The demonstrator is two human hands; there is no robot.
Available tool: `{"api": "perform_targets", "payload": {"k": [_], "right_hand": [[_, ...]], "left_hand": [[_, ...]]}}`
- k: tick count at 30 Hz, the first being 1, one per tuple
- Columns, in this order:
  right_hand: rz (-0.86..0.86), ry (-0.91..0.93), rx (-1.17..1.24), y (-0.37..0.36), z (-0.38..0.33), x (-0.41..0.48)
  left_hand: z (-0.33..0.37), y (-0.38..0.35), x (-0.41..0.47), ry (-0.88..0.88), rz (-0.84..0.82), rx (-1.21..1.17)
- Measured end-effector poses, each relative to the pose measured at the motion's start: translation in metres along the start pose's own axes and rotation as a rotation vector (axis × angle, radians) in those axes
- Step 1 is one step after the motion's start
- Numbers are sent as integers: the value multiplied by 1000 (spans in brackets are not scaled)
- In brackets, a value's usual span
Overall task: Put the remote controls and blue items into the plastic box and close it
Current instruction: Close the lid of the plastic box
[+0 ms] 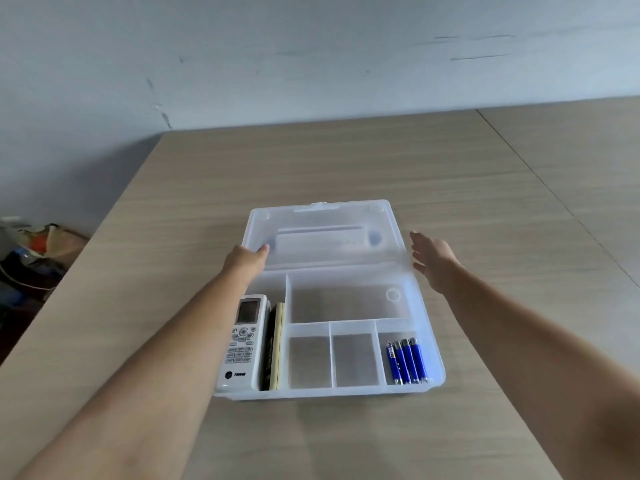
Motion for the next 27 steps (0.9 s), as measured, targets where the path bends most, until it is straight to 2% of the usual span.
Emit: {"api": "perform_targets", "payload": {"k": [4, 9, 13, 17, 21, 25, 27], "right_hand": [[-55, -78, 103, -15, 0, 21], [-5, -103, 105, -22, -19, 39], [42, -23, 151, -16, -47, 34], [110, 94, 244, -6, -75, 8], [109, 206, 351, 6, -86, -24], [106, 228, 414, 19, -73, -60], [53, 246, 498, 21, -60, -84]], "left_hand": [[-11, -1, 27, 69, 24, -169], [7, 4, 48, 158, 11, -483], [23, 18, 68, 67, 39, -588], [57, 37, 39, -113, 99, -640], [65, 62, 5, -145, 109, -826], [54, 74, -45, -149, -15, -1004], [38, 80, -68, -174, -107, -1039]]}}
Point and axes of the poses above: each hand's wrist, its own x-axis towards the middle knuckle, its own y-axis out of the back of the hand, z = x × y, the point moved 5 cm from there along x, towards the middle knuckle, and after that the axes turned 13 degrees about -x, right-handed, at the moved point
